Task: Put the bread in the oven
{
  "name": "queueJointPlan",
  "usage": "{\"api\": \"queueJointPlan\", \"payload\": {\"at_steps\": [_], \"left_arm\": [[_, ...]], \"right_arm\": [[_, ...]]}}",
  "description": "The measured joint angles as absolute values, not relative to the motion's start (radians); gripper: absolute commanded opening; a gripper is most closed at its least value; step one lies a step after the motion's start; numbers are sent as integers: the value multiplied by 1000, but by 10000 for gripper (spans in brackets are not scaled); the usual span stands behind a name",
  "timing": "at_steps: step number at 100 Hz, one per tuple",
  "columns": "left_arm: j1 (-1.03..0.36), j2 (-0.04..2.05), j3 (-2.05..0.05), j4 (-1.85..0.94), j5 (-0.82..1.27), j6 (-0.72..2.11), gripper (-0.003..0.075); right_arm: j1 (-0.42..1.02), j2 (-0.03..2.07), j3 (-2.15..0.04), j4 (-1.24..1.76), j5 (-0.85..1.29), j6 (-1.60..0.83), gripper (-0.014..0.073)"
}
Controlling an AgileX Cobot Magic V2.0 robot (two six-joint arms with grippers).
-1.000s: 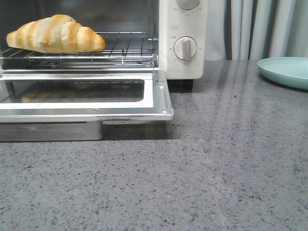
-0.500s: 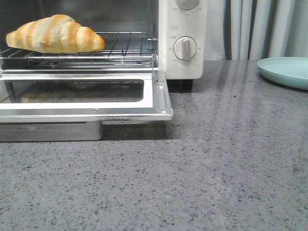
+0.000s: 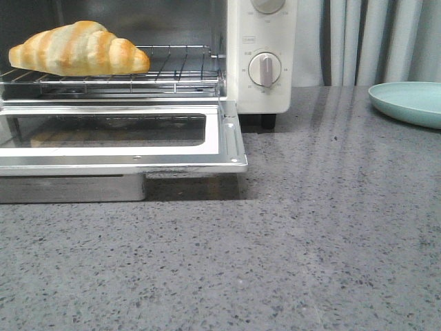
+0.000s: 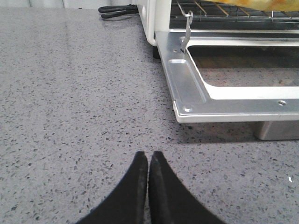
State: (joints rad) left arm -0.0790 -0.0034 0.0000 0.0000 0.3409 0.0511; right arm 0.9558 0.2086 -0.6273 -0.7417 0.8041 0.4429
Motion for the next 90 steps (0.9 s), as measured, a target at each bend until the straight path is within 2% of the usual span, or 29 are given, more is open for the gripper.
{"api": "queueJointPlan", "payload": {"at_steps": [46, 90], "left_arm": [[-79, -3, 0, 0, 341, 49, -21], [-79, -3, 0, 0, 341, 49, -21]], "right_arm": [[956, 207, -625, -742, 804, 443, -69], [956, 207, -461, -919, 825, 443, -69]]}}
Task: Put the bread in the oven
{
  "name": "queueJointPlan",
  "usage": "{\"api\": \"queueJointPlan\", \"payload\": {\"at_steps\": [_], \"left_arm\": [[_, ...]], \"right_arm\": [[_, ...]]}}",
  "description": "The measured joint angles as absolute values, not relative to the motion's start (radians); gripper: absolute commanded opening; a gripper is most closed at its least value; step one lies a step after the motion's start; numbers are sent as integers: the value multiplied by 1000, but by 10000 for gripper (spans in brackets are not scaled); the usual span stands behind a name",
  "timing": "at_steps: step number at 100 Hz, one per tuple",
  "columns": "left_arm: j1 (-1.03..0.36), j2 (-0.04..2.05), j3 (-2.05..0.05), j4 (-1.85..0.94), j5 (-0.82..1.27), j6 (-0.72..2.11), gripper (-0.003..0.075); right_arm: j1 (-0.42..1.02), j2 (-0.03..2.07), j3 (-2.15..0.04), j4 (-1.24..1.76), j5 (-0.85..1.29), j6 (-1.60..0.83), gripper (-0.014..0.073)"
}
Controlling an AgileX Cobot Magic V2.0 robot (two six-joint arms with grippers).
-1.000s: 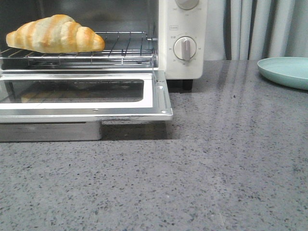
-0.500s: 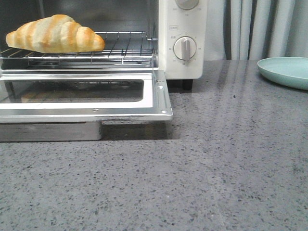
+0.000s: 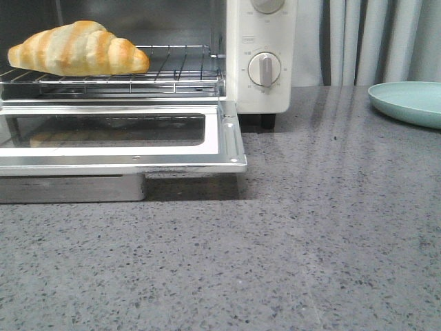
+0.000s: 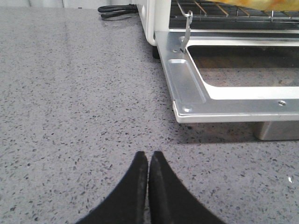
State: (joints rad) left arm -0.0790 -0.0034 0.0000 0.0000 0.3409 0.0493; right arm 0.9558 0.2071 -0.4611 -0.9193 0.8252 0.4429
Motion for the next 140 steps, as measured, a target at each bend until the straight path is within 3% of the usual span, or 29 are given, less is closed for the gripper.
{"api": "queueJointPlan", "payload": {"at_steps": [35, 53, 70, 100, 140], "left_arm": [[-79, -3, 0, 0, 341, 49, -21], [-79, -3, 0, 0, 341, 49, -21], [-79, -3, 0, 0, 341, 49, -21], [-79, -3, 0, 0, 341, 49, -21], [-79, -3, 0, 0, 341, 49, -21]], "right_arm": [[837, 207, -435, -818, 762, 425, -69], [639, 207, -371, -609, 639, 312, -69], [415, 207, -264, -436, 372, 152, -69], [92, 205, -2, -294, 19, 126, -69], [59, -4, 12, -231, 308, 126, -69]]}}
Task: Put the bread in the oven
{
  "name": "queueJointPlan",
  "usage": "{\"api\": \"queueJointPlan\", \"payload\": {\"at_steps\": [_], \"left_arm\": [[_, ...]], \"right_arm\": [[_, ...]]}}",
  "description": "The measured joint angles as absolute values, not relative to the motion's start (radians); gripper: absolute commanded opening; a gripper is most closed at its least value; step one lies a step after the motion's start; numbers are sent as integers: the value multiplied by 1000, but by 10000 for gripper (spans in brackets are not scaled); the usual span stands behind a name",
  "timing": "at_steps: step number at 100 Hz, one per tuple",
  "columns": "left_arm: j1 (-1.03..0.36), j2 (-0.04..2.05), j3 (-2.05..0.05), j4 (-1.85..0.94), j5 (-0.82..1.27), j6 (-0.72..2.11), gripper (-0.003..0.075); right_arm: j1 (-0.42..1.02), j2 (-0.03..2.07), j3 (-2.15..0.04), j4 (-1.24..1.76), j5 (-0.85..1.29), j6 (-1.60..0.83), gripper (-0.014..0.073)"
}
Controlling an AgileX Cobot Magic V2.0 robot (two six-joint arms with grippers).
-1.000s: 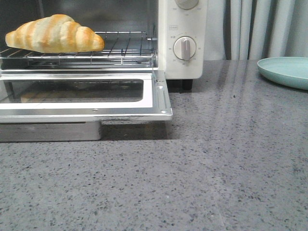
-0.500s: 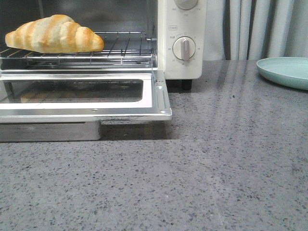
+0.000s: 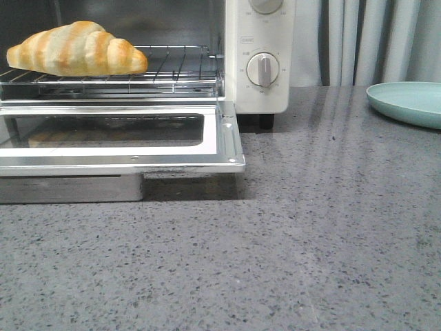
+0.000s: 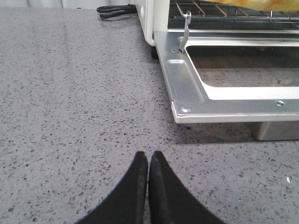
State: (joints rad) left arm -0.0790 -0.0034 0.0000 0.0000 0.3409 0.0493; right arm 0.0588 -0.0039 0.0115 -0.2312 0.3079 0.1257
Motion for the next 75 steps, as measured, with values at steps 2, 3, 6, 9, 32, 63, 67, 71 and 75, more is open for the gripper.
{"api": "queueJointPlan", "payload": {"at_steps": [2, 3, 6, 9, 32, 63, 67, 71, 75], "left_arm": [[-79, -3, 0, 0, 341, 49, -21], [-79, -3, 0, 0, 341, 49, -21], [-79, -3, 0, 0, 341, 49, -21], [-79, -3, 0, 0, 341, 49, -21], [-79, -3, 0, 0, 341, 49, -21], [-79, -3, 0, 0, 341, 49, -21], [-79, -3, 0, 0, 341, 49, -21], [-79, -3, 0, 0, 341, 49, -21], [-79, -3, 0, 0, 341, 49, -21]], "right_arm": [[59, -6, 12, -232, 325, 125, -69], [59, -6, 12, -232, 328, 125, -69], [59, -8, 12, -232, 333, 125, -69], [59, -8, 10, -232, 336, 125, -69], [59, -8, 10, -231, 338, 125, -69], [59, -8, 10, -231, 338, 125, -69], [59, -8, 10, -231, 338, 125, -69], [59, -8, 10, -231, 338, 125, -69], [59, -8, 10, -231, 338, 125, -69]]}}
